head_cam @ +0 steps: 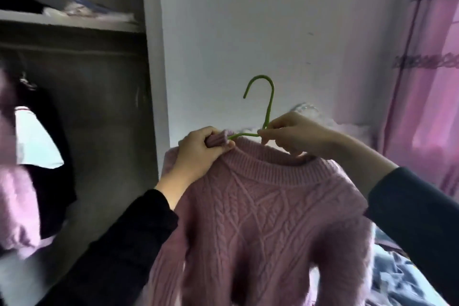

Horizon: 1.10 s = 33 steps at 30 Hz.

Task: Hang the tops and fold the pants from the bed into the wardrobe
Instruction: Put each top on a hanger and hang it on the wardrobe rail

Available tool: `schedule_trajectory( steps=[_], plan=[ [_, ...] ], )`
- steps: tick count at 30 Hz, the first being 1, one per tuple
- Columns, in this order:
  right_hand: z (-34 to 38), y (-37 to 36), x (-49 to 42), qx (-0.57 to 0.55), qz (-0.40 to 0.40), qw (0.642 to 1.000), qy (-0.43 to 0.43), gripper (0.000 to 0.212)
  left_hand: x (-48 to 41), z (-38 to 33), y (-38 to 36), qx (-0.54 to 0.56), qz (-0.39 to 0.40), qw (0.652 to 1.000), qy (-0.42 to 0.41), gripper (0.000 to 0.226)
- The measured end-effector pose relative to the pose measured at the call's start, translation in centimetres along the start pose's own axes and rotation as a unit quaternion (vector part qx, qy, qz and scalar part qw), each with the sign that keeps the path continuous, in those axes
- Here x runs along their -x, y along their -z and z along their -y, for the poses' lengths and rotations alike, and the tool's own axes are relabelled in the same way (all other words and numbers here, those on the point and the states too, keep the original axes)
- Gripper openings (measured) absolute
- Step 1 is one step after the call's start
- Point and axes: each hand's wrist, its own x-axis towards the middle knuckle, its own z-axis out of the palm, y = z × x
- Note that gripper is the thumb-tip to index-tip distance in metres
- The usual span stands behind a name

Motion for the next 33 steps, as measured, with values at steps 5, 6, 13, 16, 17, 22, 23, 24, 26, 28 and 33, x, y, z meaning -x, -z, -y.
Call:
schedule_trajectory(
  steps=[5, 6, 13, 16, 17, 22, 23, 24, 26, 28, 33],
  plan=[
    [6.2, -11.2, -8.0, -0.007, 0.049, 0.999, 0.006, 0.028, 1.7, 8.4, 10.1, -0.196, -0.052, 0.979, 0.0, 0.039],
    [7.4, -13.1, -9.4, 0.004, 0.051, 0.999, 0.012, 0.028, 2.3, 10.0, 11.8, -0.27, -0.089, 0.958, -0.033, 0.043],
    [15.4, -22.9, -17.4, 0.064, 0.048, 0.996, 0.044, 0.034, 3.0, 19.5, 18.9, -0.36, 0.042, 0.93, -0.066, 0.055],
    [17.8, -25.9, -20.4, 0.097, 0.04, 0.993, 0.056, 0.038, 1.1, 21.6, 20.8, -0.362, 0.055, 0.931, -0.015, 0.051],
    [18.4, -26.9, -21.5, 0.101, 0.039, 0.992, 0.057, 0.039, 0.4, 22.1, 21.4, -0.358, 0.064, 0.932, -0.005, 0.046],
    [20.1, -29.7, -27.1, 0.115, 0.005, 0.993, 0.027, 0.034, -1.1, 26.9, 24.3, -0.316, 0.126, 0.94, 0.017, 0.038],
    [20.4, -30.2, -28.2, 0.116, 0.004, 0.993, 0.024, 0.034, -1.6, 28.0, 24.9, -0.303, 0.129, 0.944, 0.02, 0.037],
    [20.6, -30.7, -29.3, 0.117, 0.01, 0.993, 0.027, 0.034, -2.4, 28.9, 25.5, -0.295, 0.131, 0.946, 0.024, 0.036],
    [21.2, -32.2, -31.8, 0.141, 0.019, 0.989, 0.041, 0.033, -4.7, 30.9, 26.8, -0.275, 0.121, 0.953, 0.029, 0.031],
    [21.9, -33.6, -34.6, 0.163, 0.02, 0.985, 0.051, 0.033, -7.7, 32.8, 28.4, -0.275, 0.101, 0.956, 0.033, 0.033],
    [24.2, -36.1, -42.5, 0.177, 0.047, 0.981, 0.065, 0.031, -15.6, 37.0, 33.2, -0.357, 0.067, 0.93, 0.052, 0.042]
  ],
)
